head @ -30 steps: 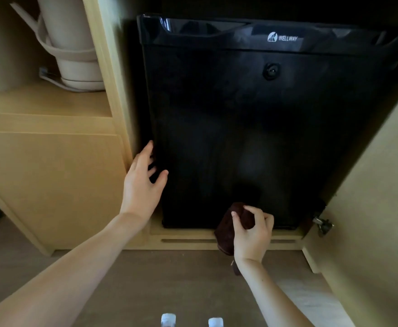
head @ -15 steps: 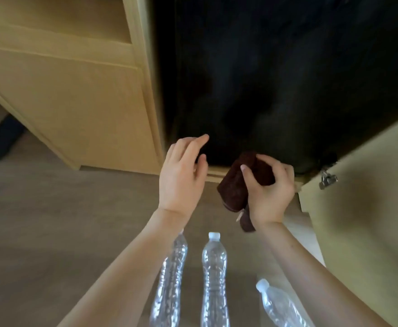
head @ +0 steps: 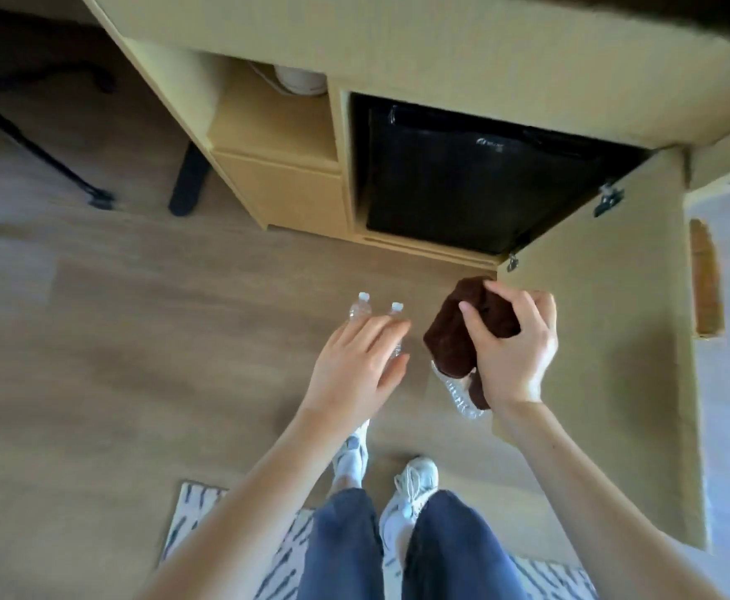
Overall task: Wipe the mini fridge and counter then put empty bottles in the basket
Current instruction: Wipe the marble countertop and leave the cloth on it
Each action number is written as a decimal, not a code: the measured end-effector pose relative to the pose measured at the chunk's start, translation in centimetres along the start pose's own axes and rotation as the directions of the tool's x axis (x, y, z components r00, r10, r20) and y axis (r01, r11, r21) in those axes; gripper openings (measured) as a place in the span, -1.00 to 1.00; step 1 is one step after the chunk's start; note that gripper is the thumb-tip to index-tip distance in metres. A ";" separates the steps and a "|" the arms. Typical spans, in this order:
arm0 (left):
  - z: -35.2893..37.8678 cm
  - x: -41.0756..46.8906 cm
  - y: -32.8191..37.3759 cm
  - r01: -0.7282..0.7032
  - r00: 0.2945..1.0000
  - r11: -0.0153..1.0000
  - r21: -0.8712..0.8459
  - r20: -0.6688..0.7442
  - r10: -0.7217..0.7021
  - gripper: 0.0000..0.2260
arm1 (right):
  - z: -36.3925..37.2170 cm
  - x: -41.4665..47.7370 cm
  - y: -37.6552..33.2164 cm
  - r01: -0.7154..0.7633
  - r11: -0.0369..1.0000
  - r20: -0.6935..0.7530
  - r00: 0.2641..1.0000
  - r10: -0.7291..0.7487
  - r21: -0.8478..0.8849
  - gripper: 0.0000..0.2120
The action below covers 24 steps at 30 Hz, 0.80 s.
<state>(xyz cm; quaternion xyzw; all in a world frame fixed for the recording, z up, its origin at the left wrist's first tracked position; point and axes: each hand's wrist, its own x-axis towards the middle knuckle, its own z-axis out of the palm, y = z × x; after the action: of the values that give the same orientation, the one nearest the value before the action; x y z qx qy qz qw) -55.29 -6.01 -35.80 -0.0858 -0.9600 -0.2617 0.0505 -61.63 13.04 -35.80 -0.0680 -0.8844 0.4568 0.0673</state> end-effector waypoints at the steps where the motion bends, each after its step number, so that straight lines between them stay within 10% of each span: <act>1: -3.2 -0.6 2.3 -0.001 1.000 1.000 0.001 -0.002 0.001 -0.71 | -2.8 -0.5 -3.1 0.000 1.000 0.003 1.000 0.000 0.011 -0.71; 12: -26.9 -3.7 19.7 -0.062 0.991 0.987 0.146 -0.110 0.079 -0.48 | -25.1 -4.0 -25.1 0.256 0.961 -0.043 0.967 -0.253 0.101 -0.68; 24: -27.8 -8.7 20.9 -0.056 0.985 0.966 0.253 -0.142 0.094 -0.55 | -26.5 -9.6 -23.8 0.250 0.960 -0.016 0.968 -0.250 0.123 -0.61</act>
<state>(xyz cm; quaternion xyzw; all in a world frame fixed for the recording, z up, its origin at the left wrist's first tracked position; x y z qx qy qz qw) -41.27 -3.64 -2.87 -0.0948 -0.9745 -0.1433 0.1443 -48.78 18.78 -1.67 0.0486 -0.8557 0.4989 0.1286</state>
